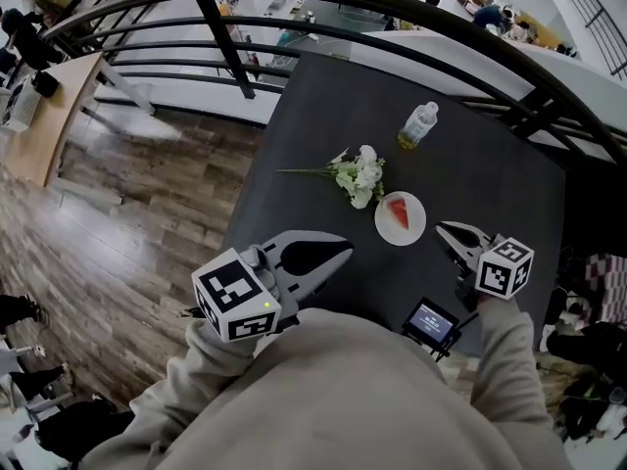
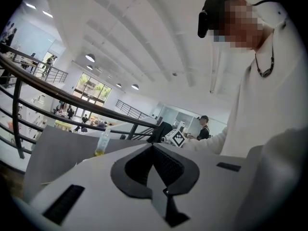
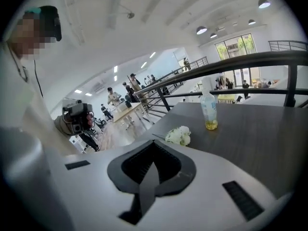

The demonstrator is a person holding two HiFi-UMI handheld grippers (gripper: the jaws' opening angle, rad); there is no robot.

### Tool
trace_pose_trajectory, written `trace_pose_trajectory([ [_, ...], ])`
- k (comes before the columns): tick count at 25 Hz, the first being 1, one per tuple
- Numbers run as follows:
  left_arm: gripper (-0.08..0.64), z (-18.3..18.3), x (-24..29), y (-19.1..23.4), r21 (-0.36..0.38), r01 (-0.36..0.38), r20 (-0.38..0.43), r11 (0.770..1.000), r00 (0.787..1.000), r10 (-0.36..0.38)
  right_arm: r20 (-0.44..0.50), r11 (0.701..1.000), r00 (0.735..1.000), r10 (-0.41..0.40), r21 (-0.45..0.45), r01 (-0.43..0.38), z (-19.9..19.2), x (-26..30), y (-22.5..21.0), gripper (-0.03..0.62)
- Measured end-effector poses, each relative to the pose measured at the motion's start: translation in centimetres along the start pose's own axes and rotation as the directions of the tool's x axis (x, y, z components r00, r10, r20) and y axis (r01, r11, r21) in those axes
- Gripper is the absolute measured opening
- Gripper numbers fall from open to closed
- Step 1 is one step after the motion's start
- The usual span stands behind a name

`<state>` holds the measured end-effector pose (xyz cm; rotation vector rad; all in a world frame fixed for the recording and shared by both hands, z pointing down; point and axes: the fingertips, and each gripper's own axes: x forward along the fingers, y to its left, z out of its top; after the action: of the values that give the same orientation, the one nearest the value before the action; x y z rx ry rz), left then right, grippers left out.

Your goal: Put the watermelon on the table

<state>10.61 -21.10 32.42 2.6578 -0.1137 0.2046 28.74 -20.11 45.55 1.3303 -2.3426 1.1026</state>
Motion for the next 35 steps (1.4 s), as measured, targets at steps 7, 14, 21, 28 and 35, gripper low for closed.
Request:
trace_pose_trajectory([
  [7,0.006,1.7,2.3,-0.9,0.035,0.061,-0.004,0.997,0.998,-0.061,0.199,0.998,0.979,0.044,0.043,-0.053,4.2,-4.4,2.0,0.015],
  [14,0.006,3.1,3.7,-1.2,0.07,0.093,-0.017,0.993,0.996,-0.092,0.286,0.999,0.958,0.03,-0.023,-0.025,6.7,-8.3,4.2,0.015],
  [21,0.006,5.3,5.1,-2.1,0.119,0.143,-0.006,0.983,0.99,-0.143,0.377,0.994,0.924,0.06,-0.102,-0.023,9.3,-10.5,8.3,0.015],
  [28,0.006,6.1,6.1,-3.6,0.15,0.194,0.0,0.969,0.98,-0.197,0.397,0.984,0.914,0.084,-0.177,-0.014,9.6,-11.3,11.9,0.015],
  [35,0.006,6.0,6.3,-4.5,0.154,0.201,0.018,0.968,0.978,-0.206,0.402,0.986,0.912,0.08,-0.164,-0.014,8.7,-12.3,12.8,0.014],
])
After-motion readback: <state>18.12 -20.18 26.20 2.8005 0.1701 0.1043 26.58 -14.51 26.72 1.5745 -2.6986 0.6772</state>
